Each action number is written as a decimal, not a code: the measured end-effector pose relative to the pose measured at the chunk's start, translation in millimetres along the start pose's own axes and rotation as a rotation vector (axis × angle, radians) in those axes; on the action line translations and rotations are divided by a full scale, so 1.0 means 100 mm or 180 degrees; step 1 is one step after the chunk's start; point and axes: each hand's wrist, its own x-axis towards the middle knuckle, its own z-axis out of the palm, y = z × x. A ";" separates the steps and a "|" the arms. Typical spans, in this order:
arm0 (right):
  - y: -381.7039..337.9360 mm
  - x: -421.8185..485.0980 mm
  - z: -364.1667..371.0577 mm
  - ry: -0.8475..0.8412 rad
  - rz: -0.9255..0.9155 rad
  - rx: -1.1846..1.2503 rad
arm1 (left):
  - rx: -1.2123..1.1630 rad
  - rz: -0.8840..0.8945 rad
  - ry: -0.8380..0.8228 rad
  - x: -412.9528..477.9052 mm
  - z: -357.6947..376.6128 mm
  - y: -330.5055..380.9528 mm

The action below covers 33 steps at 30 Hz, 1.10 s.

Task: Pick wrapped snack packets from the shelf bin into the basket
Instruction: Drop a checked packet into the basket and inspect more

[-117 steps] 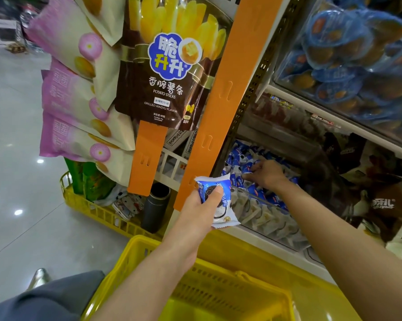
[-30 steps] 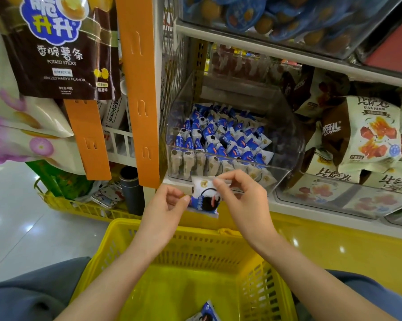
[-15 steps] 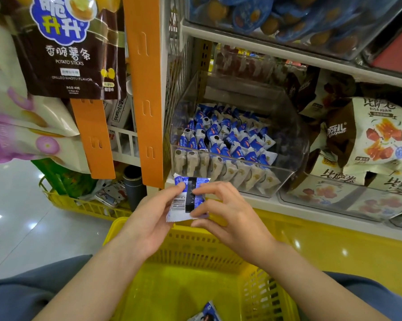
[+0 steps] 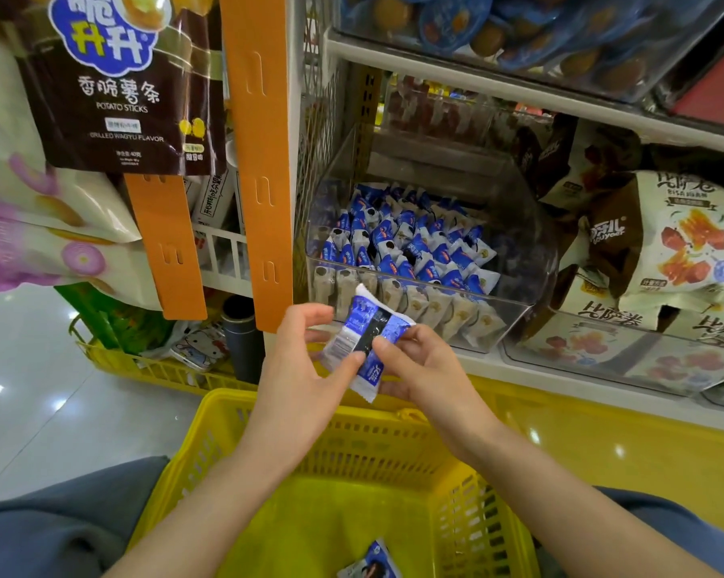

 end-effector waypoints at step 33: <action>0.15 0.01 0.08 -0.0120 -0.0238 -0.0272 | 0.1325 0.0783 -0.0311 -0.03 -0.05 -0.05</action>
